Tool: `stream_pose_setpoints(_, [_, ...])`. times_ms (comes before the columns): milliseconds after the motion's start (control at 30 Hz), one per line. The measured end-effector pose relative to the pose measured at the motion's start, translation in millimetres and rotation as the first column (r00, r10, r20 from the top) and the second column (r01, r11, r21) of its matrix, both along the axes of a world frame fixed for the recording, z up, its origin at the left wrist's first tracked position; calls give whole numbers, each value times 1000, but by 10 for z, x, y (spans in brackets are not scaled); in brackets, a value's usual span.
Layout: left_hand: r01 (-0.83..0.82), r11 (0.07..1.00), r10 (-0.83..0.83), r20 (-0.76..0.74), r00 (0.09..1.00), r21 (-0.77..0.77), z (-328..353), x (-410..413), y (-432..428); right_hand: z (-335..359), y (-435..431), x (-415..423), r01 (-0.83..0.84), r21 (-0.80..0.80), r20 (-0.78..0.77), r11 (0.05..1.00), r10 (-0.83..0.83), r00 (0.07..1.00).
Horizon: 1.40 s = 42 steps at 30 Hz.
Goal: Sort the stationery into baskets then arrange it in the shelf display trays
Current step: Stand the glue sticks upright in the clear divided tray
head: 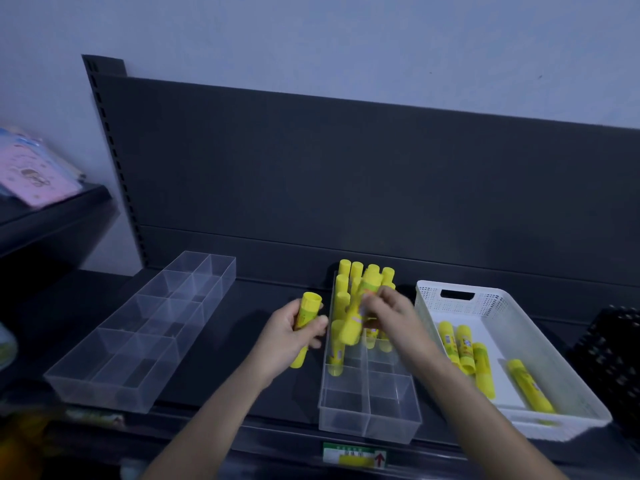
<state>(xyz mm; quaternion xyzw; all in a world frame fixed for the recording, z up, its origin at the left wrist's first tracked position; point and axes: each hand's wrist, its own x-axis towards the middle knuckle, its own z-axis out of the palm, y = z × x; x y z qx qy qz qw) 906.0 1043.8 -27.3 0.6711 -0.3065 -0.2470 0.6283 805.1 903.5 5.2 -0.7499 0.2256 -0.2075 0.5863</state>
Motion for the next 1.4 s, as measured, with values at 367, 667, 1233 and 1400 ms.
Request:
stream_pose_setpoints(367, [-2,967,-4,22,1000,254,-201,71,74,97,-81,-97,-433,-569,-708,699,-148,691])
stream_pose_setpoints(667, [61,993,-66,55,996,102,-217,49,180,-394,-74,197,-290,-568,-594,770,-140,793])
stream_pose_setpoints(1233, [-38,999,36,66,997,38,-149,-23,74,-567,-111,-28,-106,-547,-362,830,-121,924])
stream_pose_setpoints(1400, [35,999,-34,14,999,-21,-69,-131,-58,-232,-111,-266,97,-418,-128,903,-164,978])
